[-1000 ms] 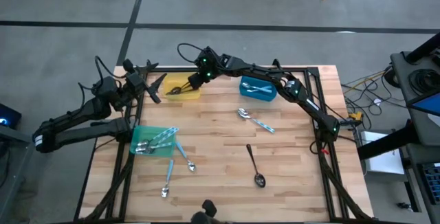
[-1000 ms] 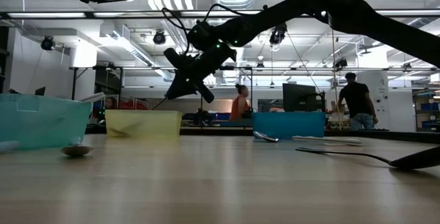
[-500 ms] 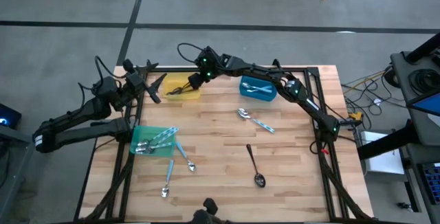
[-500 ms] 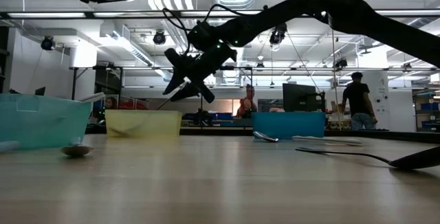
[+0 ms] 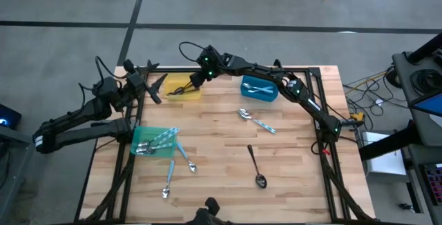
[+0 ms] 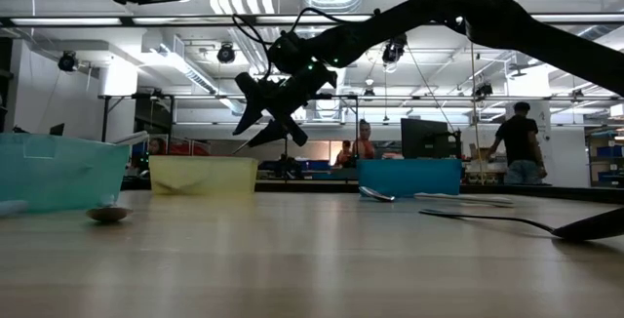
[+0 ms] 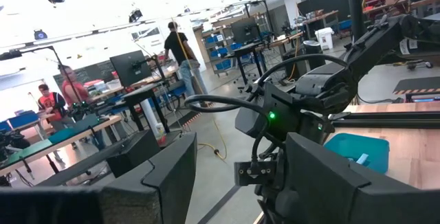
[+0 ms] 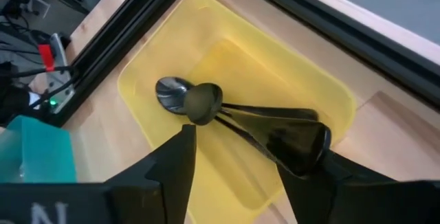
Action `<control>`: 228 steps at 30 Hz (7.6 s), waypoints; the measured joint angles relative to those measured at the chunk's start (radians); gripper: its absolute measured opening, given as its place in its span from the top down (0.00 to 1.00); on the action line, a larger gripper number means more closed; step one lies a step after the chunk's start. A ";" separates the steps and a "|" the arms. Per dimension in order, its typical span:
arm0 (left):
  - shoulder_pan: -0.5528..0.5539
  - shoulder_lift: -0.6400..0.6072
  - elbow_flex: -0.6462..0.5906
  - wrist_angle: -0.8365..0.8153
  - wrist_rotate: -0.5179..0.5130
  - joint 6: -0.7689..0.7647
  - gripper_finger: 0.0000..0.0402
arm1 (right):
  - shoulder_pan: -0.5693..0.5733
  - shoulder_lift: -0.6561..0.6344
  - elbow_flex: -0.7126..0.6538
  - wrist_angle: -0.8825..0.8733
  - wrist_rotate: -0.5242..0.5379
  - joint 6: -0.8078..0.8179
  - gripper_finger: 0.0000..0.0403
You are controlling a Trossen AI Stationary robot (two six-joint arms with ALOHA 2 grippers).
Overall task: Sort silverware by color (type)
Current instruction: Put the black spoon into the yellow bin
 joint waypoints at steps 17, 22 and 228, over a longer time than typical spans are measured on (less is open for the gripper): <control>0.000 0.000 0.000 0.000 0.000 0.000 0.49 | 0.012 0.000 0.000 0.000 0.040 -0.009 0.42; 0.000 0.000 0.000 0.000 0.000 0.000 0.49 | 0.021 0.000 0.000 0.000 0.041 -0.009 0.41; 0.275 1.194 0.457 -0.425 0.132 -0.027 0.49 | -0.037 -0.943 -1.188 0.343 0.337 -0.650 0.97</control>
